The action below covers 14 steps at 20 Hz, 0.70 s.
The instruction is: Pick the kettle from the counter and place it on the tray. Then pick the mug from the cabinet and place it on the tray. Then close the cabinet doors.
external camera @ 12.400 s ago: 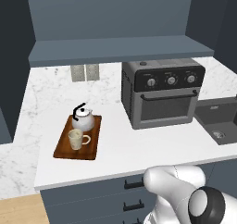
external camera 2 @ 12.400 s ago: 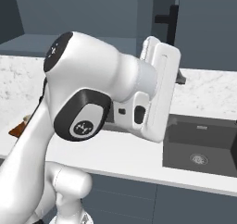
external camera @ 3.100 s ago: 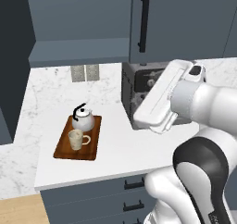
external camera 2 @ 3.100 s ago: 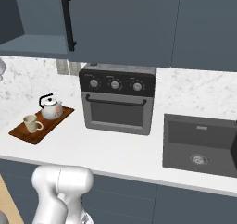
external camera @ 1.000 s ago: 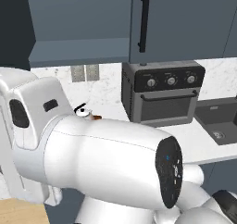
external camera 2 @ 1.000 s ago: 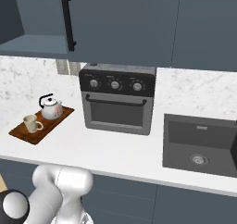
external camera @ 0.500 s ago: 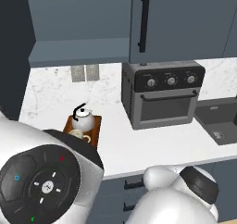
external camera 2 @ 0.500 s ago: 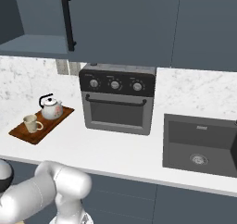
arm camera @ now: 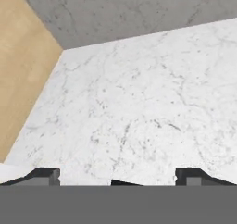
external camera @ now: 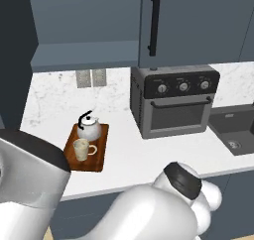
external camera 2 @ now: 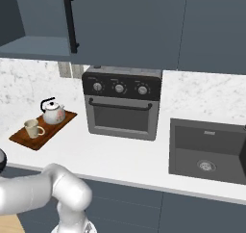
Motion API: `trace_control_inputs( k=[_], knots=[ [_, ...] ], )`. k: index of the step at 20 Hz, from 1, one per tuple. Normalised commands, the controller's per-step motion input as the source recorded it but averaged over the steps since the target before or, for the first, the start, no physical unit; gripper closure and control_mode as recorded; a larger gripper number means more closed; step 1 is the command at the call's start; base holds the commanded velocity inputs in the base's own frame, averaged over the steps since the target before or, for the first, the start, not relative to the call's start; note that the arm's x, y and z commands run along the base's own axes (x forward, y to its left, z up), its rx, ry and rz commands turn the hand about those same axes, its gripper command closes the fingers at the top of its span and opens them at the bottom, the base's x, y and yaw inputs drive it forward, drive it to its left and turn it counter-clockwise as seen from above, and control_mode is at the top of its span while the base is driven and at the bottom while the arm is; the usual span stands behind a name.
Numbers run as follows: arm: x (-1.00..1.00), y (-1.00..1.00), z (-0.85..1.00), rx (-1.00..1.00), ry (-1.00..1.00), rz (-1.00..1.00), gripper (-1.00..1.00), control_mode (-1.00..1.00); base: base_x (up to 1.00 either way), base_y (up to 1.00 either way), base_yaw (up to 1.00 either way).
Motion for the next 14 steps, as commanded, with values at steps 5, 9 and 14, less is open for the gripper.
trace_control_inputs(
  k=[5, 9, 14],
  knots=[
    [0.47, 0.03, -0.36, 0.0, 0.16, -0.1, -1.0, -1.0, 0.0, 0.0, 0.0],
    [0.41, 0.03, -0.24, 0.0, 0.08, -0.07, -1.0, -1.0, 0.0, 0.0, 0.0],
    [0.08, 0.08, -0.15, 0.0, 0.0, 0.0, -1.0, -1.0, 0.0, 0.0, 0.0]
  ],
)
